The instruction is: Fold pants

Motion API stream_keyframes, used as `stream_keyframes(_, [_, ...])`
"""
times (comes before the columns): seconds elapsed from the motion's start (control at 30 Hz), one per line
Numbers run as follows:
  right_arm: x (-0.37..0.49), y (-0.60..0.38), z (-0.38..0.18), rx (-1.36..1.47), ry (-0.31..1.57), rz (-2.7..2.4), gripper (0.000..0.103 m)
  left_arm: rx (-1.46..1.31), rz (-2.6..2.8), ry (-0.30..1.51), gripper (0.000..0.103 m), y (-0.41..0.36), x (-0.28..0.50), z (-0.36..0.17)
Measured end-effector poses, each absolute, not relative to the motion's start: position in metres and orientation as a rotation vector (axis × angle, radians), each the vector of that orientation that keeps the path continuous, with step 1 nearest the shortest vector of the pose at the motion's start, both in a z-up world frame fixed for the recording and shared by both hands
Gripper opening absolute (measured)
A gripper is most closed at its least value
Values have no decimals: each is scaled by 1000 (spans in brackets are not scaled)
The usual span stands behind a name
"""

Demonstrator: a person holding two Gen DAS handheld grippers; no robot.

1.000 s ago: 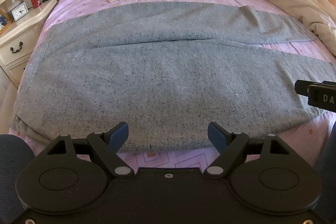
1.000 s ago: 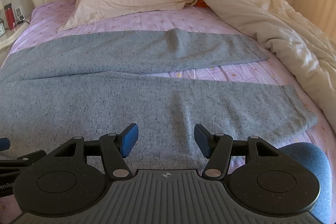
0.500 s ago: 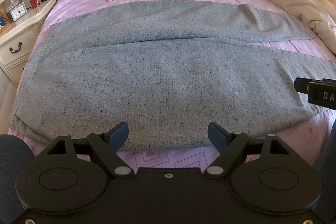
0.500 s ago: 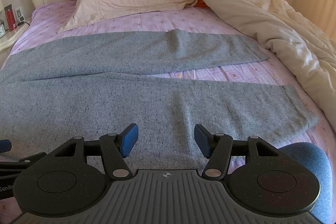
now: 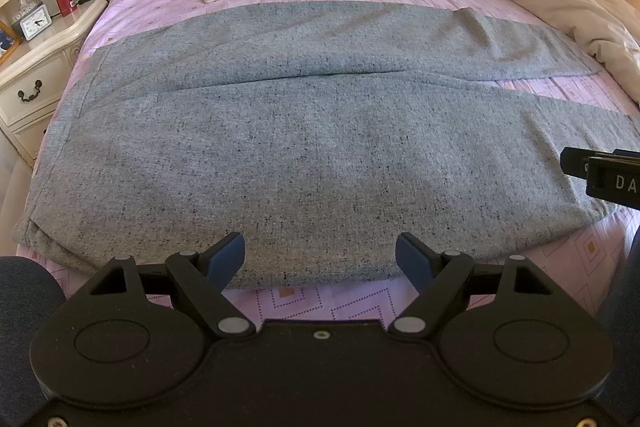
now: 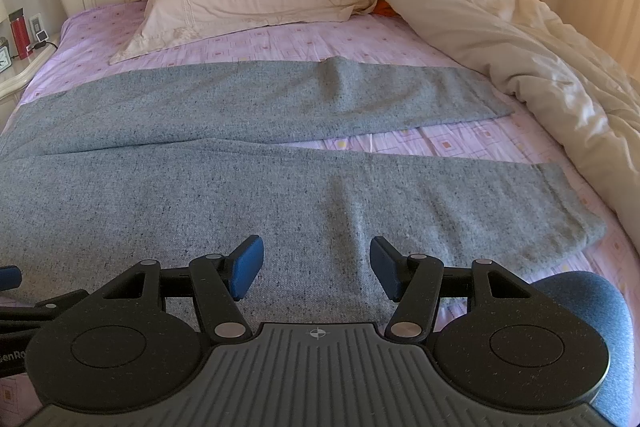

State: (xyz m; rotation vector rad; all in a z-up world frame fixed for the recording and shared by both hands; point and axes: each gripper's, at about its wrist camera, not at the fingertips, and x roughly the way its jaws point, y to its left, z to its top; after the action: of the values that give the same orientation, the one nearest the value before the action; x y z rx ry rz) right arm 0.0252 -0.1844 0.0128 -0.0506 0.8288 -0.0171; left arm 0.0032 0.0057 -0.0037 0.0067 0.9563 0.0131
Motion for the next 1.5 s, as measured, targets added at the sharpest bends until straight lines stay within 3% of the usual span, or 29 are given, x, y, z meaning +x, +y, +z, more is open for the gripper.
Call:
stream_keyframes(0.63, [80,-222,10,165,956,-35,53,-80,7,964,82,24,40,12])
stream_keyframes(0.83, [136,-234,13,109,926,-55,44,-62,23,961,82,23,78,10])
stream_keyframes(1.33, [284,-235,-36,63,941,-67,43,-65,77,1067,82,23,144,-35])
stream_keyframes(1.5, [294,-261,-46,103,913,-133,42,-22,86,1044,88,17,141,-44])
